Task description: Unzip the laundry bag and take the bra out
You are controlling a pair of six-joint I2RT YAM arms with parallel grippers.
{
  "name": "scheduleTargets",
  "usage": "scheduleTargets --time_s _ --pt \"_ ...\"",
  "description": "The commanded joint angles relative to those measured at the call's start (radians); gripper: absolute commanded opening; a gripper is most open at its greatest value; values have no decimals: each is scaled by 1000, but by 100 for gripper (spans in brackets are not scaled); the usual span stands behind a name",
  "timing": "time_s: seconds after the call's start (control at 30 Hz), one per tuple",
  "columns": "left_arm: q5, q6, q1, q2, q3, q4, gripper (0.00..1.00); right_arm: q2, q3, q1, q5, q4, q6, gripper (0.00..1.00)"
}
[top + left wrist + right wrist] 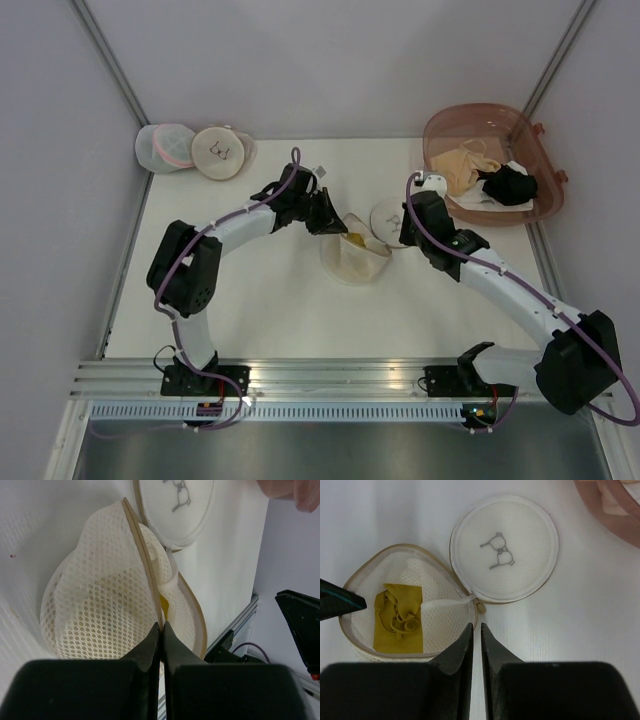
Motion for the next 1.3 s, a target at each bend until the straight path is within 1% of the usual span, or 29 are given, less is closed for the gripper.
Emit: scheduleTargets --time_s 0.0,0.03,0.07,0.13,0.17,0.2,0.23,0.3,0.33,0.37,0.4,0.43,0.5,0.57,0.6,0.67,0.77,0.83,0.9,0.97,1.1,1.13,1.27 --pt "83 141 11 40 87 -69 2 -3 -37 2 -58 63 -23 15" --pt "117 202 14 51 125 -89 2 18 -54 2 -78 127 -24 13" --pt "131 229 14 57 147 -147 2 32 -71 2 -95 155 -24 13" --pt "167 286 14 83 201 -195 2 91 -76 1 -176 233 -12 11" --pt "174 333 14 89 213 -239 2 115 -71 2 -245 257 3 10" --pt "178 358 16 92 222 -258 2 138 -68 1 -282 281 17 9" --pt "204 414 16 92 238 -273 2 179 -65 2 -310 333 26 8" --pt "235 474 16 91 250 -343 2 211 -56 4 -347 379 40 8" --pt "291 549 16 94 270 -379 2 227 -50 5 -348 389 40 8" --pt "304 585 14 95 278 -426 2 228 -45 7 -348 393 40 8" --pt "309 621 13 95 282 -498 2 225 -48 5 -347 398 40 8" --pt "290 686 4 97 288 -540 2 216 -48 7 -347 406 39 9" --pt "238 743 -19 103 282 -606 2 210 -48 7 -376 406 39 9" --pt "234 784 -38 121 288 -649 2 213 -48 5 -394 404 42 9" --pt "197 791 -58 130 304 -683 2 218 -50 8 -405 409 46 10" --pt "177 816 -69 152 313 -700 2 224 -62 13 -448 422 58 10" --pt "155 804 -72 149 319 -689 2 251 -68 34 -467 450 66 10" --pt "119 766 -70 138 313 -674 2 277 -65 57 -479 458 72 10" --pt "74 729 -66 124 292 -655 2 309 -51 77 -490 464 77 13" --pt "44 702 -56 101 275 -625 2 351 -33 102 -480 427 69 16" --pt "-38 593 -38 40 198 -553 2 385 -4 136 -430 372 60 21" --pt "-50 576 -35 26 183 -533 2 385 -5 140 -418 367 57 23" --pt "-174 469 -27 -44 109 -471 2 366 -13 156 -382 349 34 41"
